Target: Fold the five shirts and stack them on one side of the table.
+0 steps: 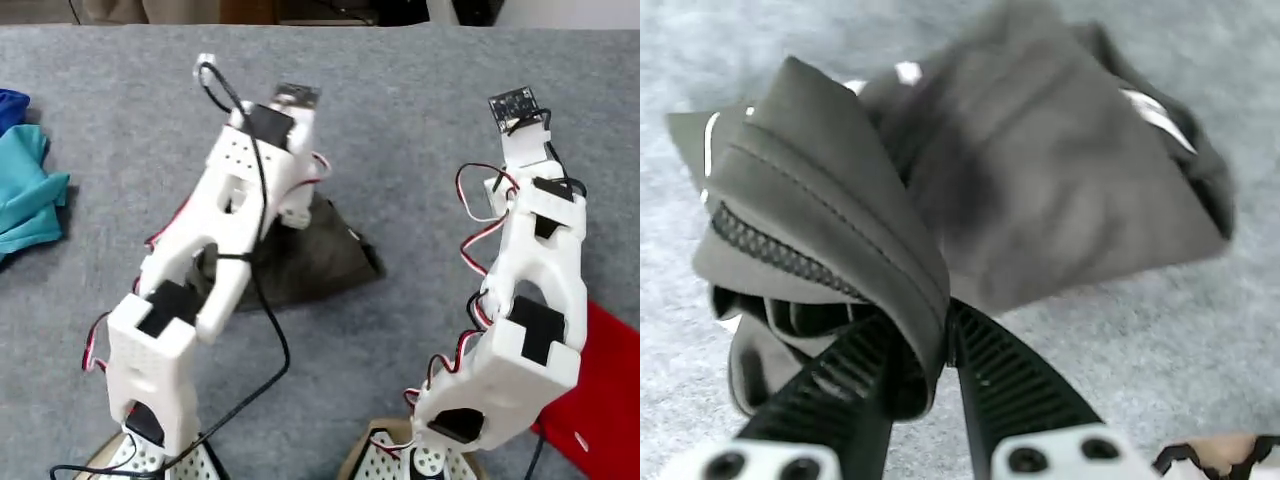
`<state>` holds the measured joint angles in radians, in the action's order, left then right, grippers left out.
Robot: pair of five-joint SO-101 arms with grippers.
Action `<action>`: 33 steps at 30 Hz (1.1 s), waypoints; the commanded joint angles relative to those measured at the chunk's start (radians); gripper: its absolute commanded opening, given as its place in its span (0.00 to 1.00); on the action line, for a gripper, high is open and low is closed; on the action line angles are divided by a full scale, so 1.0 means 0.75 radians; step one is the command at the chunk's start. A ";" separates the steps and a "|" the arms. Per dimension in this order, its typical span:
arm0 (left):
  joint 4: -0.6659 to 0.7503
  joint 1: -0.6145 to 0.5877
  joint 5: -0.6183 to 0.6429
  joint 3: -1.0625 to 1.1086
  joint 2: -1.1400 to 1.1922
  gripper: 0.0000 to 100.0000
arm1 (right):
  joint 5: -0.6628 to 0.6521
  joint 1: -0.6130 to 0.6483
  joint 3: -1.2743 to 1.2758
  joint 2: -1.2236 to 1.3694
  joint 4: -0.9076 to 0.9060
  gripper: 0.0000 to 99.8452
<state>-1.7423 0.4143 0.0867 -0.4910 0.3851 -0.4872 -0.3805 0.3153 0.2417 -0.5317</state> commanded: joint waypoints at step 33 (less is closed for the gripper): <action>-0.014 0.139 0.092 -0.677 0.543 0.02 | -0.023 0.009 -0.085 0.036 0.018 0.01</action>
<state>-1.7423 0.5079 0.1496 -0.9482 0.8009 -0.4872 -0.3805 0.3046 0.2708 -0.5317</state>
